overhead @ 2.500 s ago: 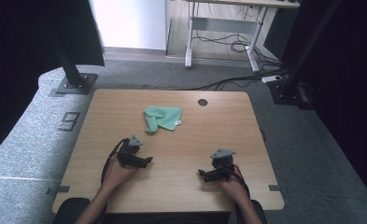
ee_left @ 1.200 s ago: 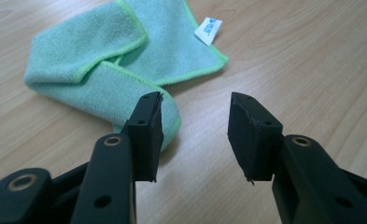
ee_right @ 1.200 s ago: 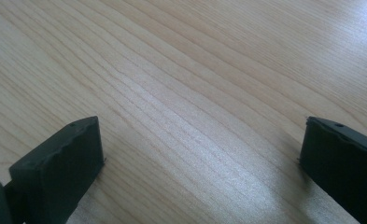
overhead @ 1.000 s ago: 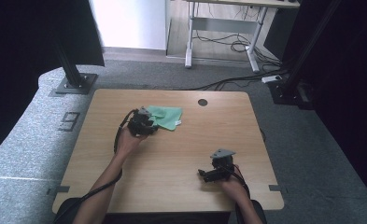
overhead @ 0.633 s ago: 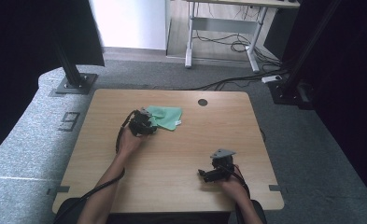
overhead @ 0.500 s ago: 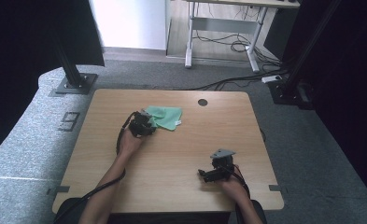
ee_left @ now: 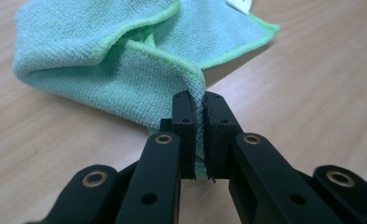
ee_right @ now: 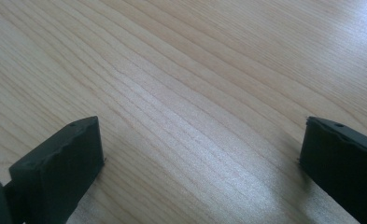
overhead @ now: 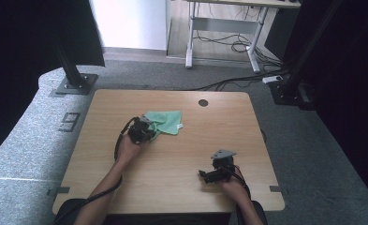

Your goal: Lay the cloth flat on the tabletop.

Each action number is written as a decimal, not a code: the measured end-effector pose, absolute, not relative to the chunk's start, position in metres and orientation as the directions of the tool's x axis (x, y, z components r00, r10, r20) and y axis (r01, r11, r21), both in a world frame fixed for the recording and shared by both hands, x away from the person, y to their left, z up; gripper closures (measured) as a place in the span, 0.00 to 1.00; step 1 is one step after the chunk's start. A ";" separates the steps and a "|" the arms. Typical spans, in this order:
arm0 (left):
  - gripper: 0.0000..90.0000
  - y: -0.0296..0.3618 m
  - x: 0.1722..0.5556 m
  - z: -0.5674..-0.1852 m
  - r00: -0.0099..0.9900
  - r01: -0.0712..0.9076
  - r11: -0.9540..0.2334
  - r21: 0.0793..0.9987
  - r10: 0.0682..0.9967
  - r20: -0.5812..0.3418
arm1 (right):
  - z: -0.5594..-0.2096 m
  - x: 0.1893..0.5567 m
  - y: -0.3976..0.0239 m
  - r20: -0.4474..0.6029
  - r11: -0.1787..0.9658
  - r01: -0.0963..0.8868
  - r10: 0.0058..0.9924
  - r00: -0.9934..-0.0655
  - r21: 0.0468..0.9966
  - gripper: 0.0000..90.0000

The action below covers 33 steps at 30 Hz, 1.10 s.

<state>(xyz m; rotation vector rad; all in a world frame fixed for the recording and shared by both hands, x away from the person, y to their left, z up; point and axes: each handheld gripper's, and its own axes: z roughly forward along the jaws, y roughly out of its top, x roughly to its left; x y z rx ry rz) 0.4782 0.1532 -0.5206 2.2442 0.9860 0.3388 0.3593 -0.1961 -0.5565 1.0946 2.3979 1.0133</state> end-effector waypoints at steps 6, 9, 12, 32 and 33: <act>0.93 0.152 0.459 -0.518 0.711 0.546 -0.509 0.666 0.701 -0.047 | -0.556 0.359 -0.196 0.006 0.456 0.530 0.754 -0.657 0.715 0.00; 0.93 0.152 0.448 -0.517 0.721 0.539 -0.502 0.676 0.690 -0.063 | -0.556 0.359 -0.196 0.007 0.456 0.530 0.754 -0.657 0.715 0.00; 0.93 0.152 0.436 -0.516 0.730 0.535 -0.497 0.683 0.679 -0.078 | -0.556 0.359 -0.196 0.007 0.456 0.530 0.754 -0.657 0.715 0.00; 0.91 0.170 0.384 -0.530 0.726 0.537 -0.472 0.700 0.681 -0.098 | -0.552 0.356 -0.193 0.011 0.479 0.498 0.713 -0.702 0.723 0.17; 0.90 0.170 0.384 -0.531 0.729 0.533 -0.474 0.701 0.678 -0.095 | -0.552 0.357 -0.193 0.009 0.481 0.500 0.714 -0.700 0.720 0.18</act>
